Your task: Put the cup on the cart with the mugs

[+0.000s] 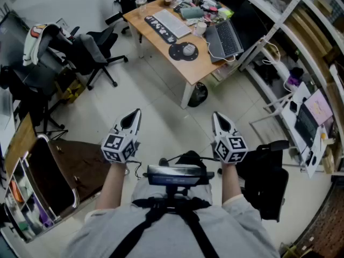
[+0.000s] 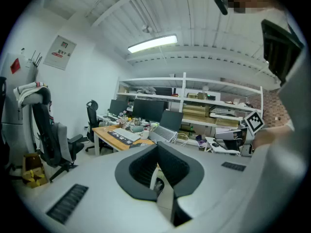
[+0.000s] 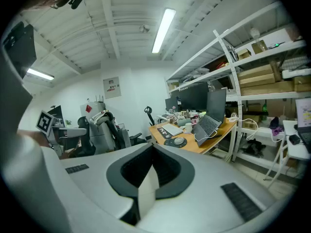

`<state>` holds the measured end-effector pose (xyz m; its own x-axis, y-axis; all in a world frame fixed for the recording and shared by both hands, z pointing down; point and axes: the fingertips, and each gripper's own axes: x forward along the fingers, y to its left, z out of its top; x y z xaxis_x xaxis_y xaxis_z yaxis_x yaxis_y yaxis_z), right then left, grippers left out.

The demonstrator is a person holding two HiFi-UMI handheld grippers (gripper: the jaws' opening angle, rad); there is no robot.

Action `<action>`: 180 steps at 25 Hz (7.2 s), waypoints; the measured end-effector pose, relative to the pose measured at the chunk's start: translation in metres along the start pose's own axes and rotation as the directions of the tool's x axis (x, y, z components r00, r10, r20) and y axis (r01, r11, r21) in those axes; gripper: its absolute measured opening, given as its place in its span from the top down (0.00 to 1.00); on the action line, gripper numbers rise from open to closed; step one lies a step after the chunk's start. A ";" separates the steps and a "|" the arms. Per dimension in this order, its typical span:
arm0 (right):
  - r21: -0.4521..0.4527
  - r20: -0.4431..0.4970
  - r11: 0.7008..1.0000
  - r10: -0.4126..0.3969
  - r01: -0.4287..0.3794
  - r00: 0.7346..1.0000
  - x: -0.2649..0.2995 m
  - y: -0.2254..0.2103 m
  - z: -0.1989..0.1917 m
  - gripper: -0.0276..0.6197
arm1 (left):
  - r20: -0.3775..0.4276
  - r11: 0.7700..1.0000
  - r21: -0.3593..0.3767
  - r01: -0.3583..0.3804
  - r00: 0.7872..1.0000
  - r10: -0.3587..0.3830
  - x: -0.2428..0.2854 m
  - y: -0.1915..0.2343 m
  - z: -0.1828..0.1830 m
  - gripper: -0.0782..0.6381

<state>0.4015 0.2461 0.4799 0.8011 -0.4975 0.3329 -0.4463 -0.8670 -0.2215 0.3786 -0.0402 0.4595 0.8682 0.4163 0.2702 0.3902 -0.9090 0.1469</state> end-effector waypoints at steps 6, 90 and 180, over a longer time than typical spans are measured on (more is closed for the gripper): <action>0.001 -0.006 1.000 0.011 -0.011 1.000 0.030 -0.010 0.016 0.95 | -0.002 1.000 0.002 0.022 1.000 -0.022 0.039 0.006 0.016 0.89; 0.087 -0.224 0.973 -0.191 0.215 0.956 0.564 -0.364 0.135 0.95 | -0.657 0.926 0.115 0.359 0.727 -0.200 0.927 0.109 -0.039 0.31; -0.208 -0.182 0.928 0.275 -0.310 0.944 0.185 0.024 0.055 0.95 | -0.403 0.989 0.115 0.098 0.914 -0.043 0.176 0.009 0.012 0.32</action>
<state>0.5611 0.1348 0.4860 0.5611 -0.7130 0.4205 -0.7453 -0.6562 -0.1181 0.5384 0.0247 0.4968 0.6529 0.4288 0.6244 0.5058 -0.8604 0.0619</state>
